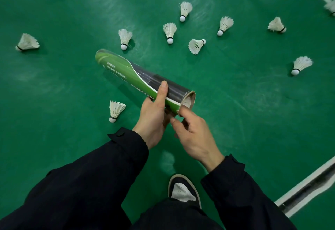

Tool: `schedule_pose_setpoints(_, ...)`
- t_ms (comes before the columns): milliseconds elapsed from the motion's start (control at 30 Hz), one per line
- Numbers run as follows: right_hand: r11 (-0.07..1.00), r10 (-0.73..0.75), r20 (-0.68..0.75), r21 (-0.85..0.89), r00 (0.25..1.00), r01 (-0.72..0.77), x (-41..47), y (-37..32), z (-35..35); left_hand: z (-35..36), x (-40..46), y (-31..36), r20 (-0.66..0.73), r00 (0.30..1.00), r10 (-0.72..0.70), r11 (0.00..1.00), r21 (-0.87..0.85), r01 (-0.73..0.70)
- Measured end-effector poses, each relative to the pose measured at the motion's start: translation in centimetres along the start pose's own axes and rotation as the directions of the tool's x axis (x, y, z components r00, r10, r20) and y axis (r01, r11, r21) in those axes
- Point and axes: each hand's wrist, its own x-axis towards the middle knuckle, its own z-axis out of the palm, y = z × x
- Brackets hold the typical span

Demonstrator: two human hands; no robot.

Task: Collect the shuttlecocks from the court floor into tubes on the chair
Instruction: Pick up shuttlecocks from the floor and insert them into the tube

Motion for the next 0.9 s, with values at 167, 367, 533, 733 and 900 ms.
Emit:
schedule_pose_setpoints(167, 0.997, 0.05, -0.021, 0.066, 0.999, -0.048, 0.5, -0.1, 0.4, -0.2, -0.2, -0.4, 0.045, 0.999, -0.025, 0.999, 0.039, 0.023)
schedule_pose_setpoints(367, 0.994, -0.055, -0.217, 0.078, 0.975, 0.074, -0.3, 0.6, 1.0, -0.2, -0.1, 0.0, 0.015, 1.0, -0.001, 1.0, -0.009, 0.001)
schedule_pose_setpoints(533, 0.997, -0.055, -0.096, 0.057, 0.994, 0.061, 0.0, 0.5, 1.2, -0.6, -0.4, 0.1, 0.006, 1.0, 0.014, 1.0, -0.014, -0.014)
schedule_pose_setpoints(733, 0.996, 0.018, 0.044, 0.082, 0.999, -0.021, 0.5, 0.0, 1.8, -1.8, -0.5, 0.4, 0.009, 1.0, -0.012, 1.0, 0.001, 0.012)
schedule_pose_setpoints(900, 0.94, -0.221, -0.187, 0.221, 0.957, 0.26, 0.7, -1.3, 2.7, -5.2, 0.4, 6.0, 0.033, 0.998, 0.048, 0.994, -0.098, -0.045)
